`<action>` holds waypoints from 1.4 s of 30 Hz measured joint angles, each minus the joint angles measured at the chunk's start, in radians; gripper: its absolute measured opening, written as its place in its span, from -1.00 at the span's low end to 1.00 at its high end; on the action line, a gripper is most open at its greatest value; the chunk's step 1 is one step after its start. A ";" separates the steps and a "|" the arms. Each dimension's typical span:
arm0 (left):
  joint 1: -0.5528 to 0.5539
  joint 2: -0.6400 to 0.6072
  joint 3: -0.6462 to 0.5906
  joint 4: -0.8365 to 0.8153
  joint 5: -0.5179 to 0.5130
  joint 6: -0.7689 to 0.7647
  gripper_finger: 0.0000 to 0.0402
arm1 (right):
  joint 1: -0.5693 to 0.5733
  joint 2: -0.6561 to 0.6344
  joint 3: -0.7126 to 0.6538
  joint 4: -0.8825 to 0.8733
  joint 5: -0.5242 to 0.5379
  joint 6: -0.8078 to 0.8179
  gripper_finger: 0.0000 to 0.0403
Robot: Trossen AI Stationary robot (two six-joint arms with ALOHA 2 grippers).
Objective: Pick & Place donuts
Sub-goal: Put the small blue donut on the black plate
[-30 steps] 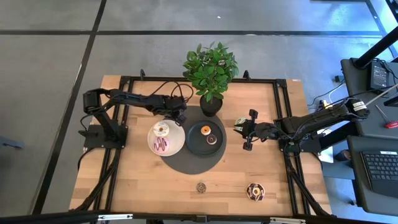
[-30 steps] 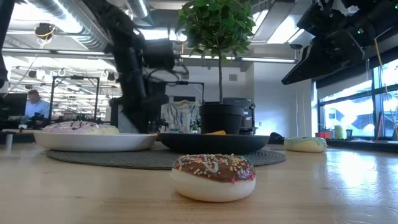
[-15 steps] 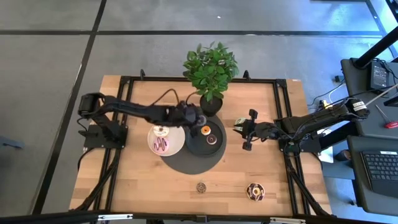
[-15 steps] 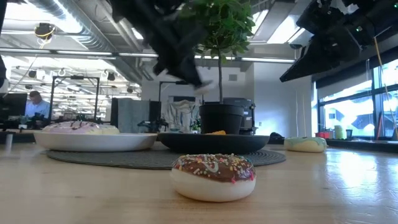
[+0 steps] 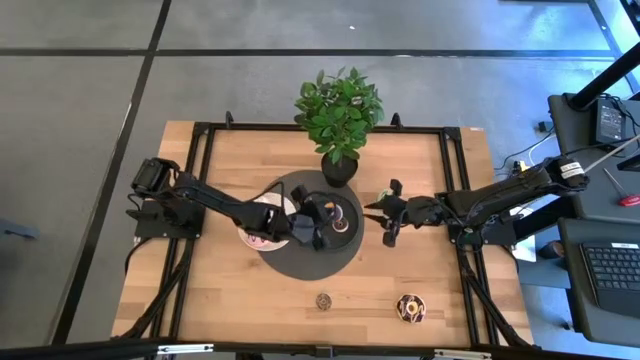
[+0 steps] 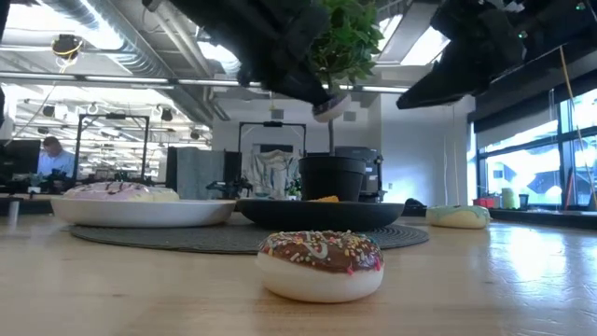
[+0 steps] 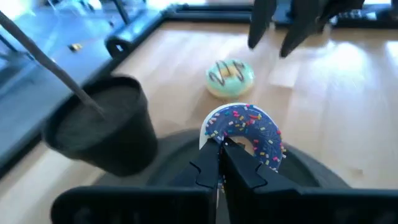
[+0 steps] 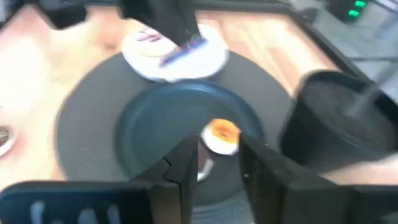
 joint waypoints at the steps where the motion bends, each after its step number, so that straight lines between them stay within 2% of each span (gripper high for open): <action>1: 0.001 0.000 0.000 -0.007 0.018 -0.015 -0.97 | 0.000 0.010 0.000 0.018 -0.021 -0.026 -0.38; 4: 0.010 -0.001 0.000 -0.026 0.099 -0.067 -0.98 | 0.000 0.032 0.004 0.040 -0.093 -0.104 -0.23; 8: 0.030 -0.002 0.000 -0.094 0.200 -0.109 -0.98 | 0.000 0.035 0.058 -0.013 -0.198 -0.205 -0.04; 11: 0.053 -0.003 0.000 -0.168 0.271 -0.166 -0.98 | 0.001 0.036 0.129 -0.070 -0.219 -0.223 0.05; 15: 0.066 -0.003 0.000 -0.213 0.300 -0.182 -0.98 | 0.000 0.085 0.232 -0.201 -0.234 -0.345 0.10; 22: 0.067 -0.003 0.000 -0.207 0.307 -0.143 -0.98 | 0.000 0.289 0.371 -0.263 -0.252 -0.544 0.05; 29: 0.061 -0.003 0.000 -0.230 0.332 -0.133 -0.98 | 0.003 0.469 0.471 -0.282 -0.227 -0.689 -0.10; 35: 0.061 -0.003 0.000 -0.239 0.337 -0.136 -0.98 | 0.015 0.552 0.516 -0.271 -0.193 -0.798 -0.25; 42: 0.061 -0.003 0.000 -0.249 0.355 -0.141 -0.98 | 0.016 0.594 0.532 -0.245 -0.163 -0.844 -0.35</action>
